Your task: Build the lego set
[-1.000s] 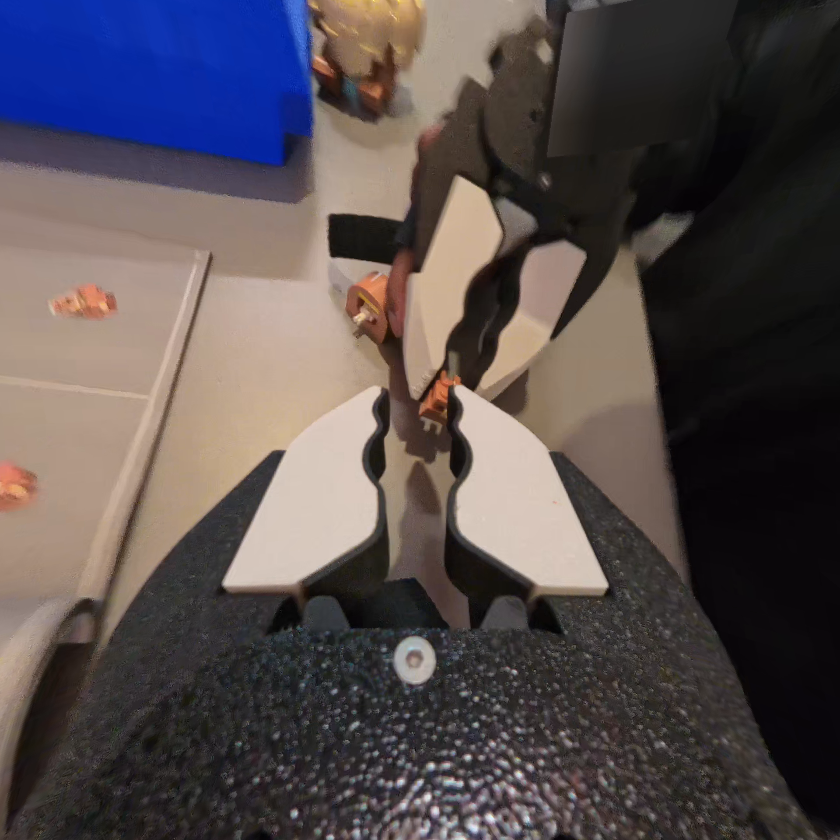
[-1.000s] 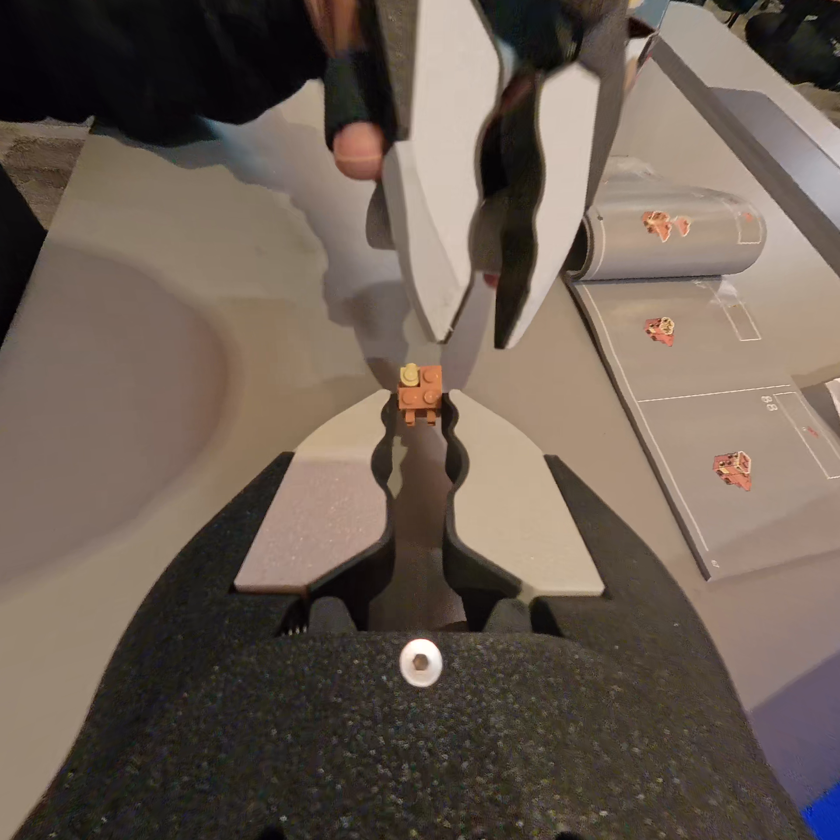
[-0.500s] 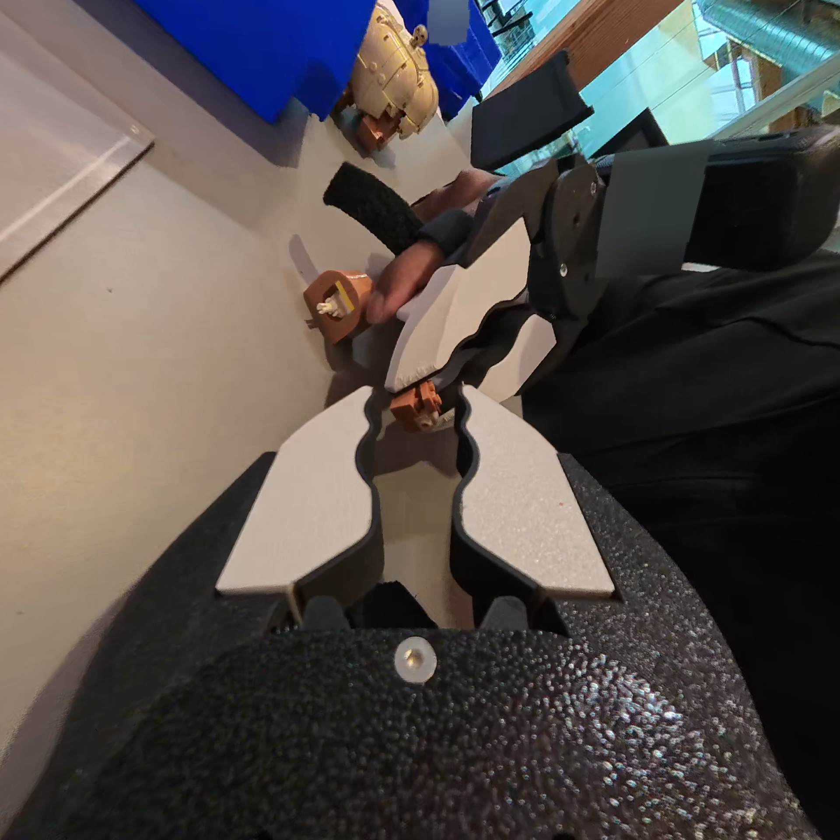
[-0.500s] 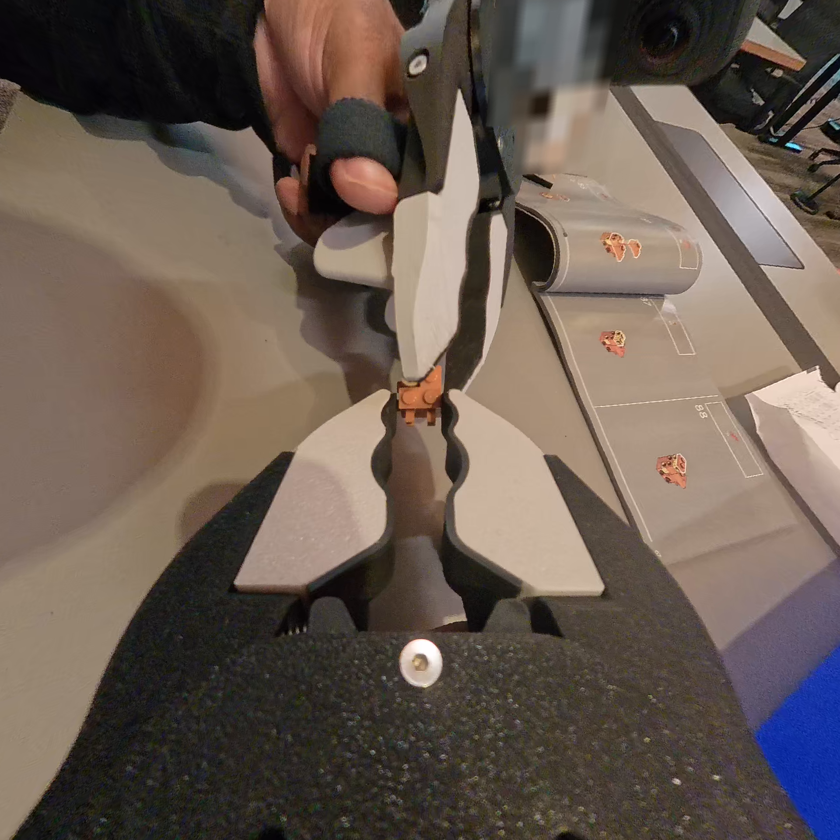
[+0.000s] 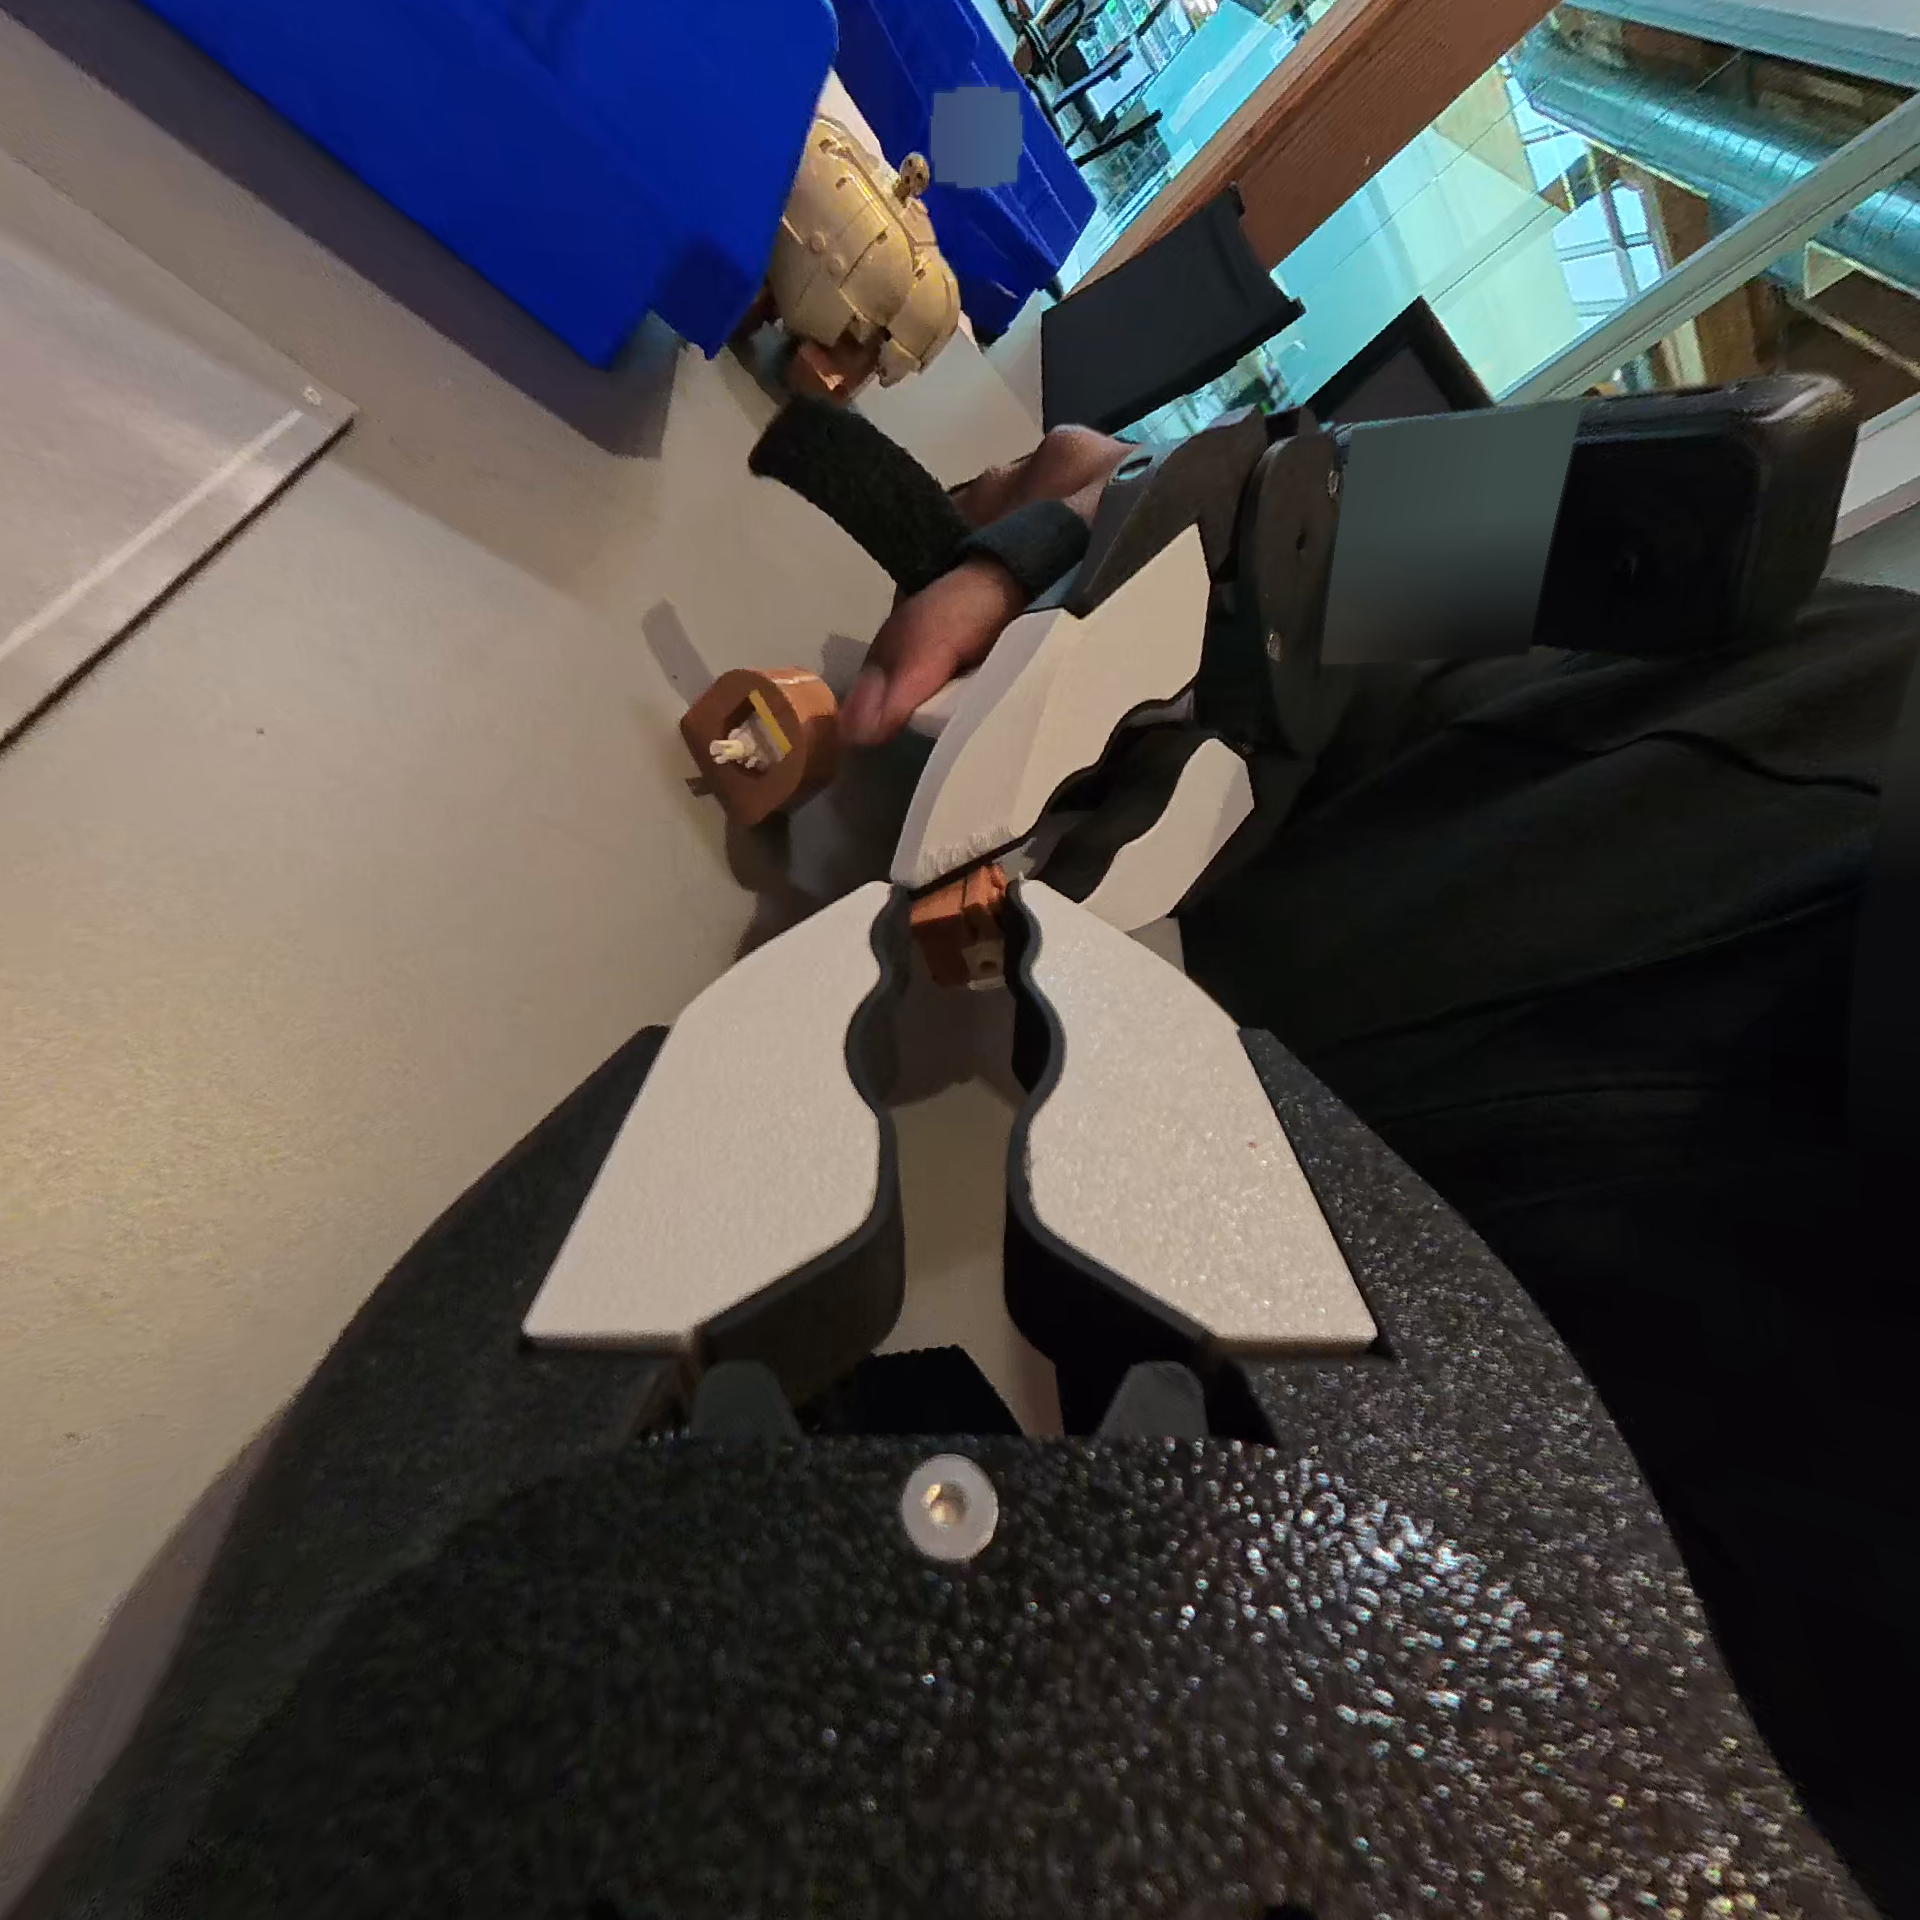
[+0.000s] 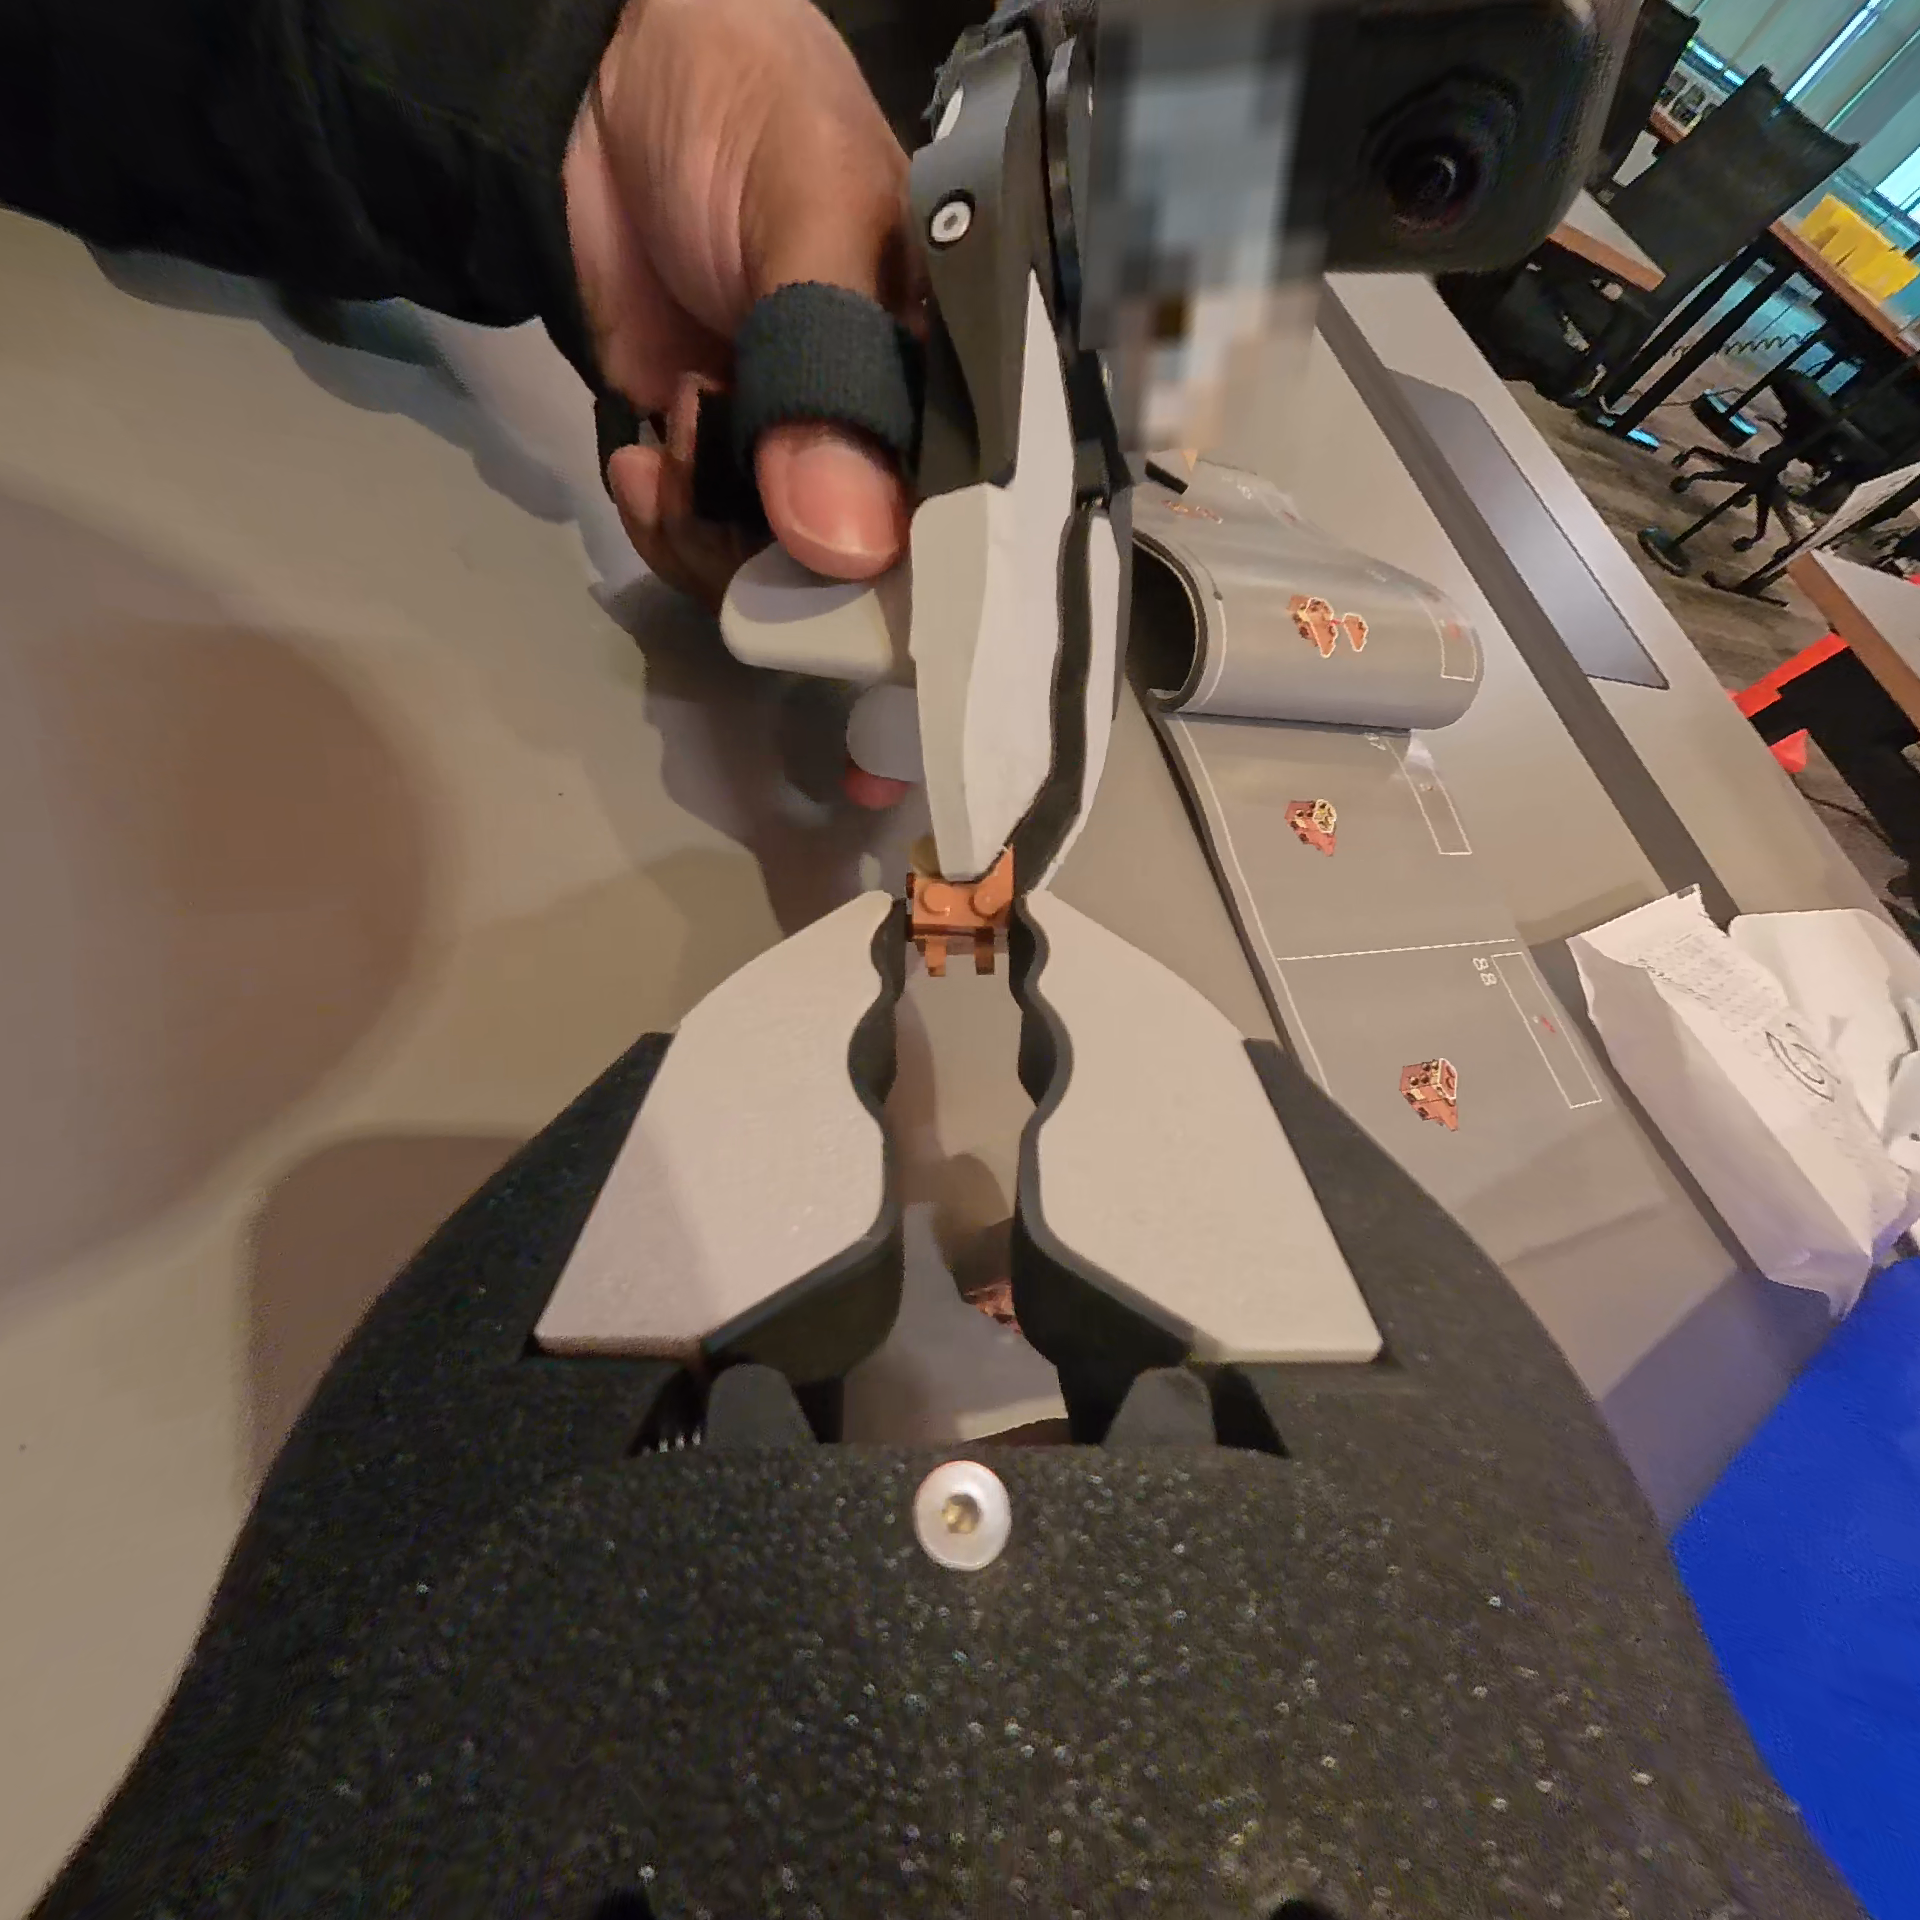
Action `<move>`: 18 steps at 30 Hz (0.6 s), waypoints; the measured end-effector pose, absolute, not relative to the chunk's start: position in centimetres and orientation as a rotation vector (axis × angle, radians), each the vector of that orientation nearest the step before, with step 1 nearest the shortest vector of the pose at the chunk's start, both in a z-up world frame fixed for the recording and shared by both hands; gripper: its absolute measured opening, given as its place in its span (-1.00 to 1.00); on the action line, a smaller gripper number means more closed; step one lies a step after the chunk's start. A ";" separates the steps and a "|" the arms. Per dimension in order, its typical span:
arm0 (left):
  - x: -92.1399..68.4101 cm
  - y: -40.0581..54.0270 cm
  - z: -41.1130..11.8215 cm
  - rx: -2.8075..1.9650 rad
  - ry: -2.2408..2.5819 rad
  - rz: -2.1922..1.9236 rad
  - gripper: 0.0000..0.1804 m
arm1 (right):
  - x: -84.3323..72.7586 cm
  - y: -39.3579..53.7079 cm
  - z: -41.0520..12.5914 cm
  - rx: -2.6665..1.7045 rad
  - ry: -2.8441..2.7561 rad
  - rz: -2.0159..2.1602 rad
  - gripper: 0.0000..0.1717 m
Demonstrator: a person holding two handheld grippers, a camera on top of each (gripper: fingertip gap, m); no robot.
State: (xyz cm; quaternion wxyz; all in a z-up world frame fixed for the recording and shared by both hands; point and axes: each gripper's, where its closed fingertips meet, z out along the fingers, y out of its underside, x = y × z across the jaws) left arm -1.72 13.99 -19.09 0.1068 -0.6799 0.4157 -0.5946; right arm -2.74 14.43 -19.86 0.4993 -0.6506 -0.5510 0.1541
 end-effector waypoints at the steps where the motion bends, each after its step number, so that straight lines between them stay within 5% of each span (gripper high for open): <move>1: -1.7 14.0 -19.1 -2.004 1.231 -1.736 -0.82 | -2.7 14.4 -19.9 -1.571 -1.335 0.363 -0.79; 18: -1.8 14.2 -18.5 -1.943 1.245 -1.710 -0.81 | -2.6 14.9 -18.8 -1.510 -1.289 0.284 -0.79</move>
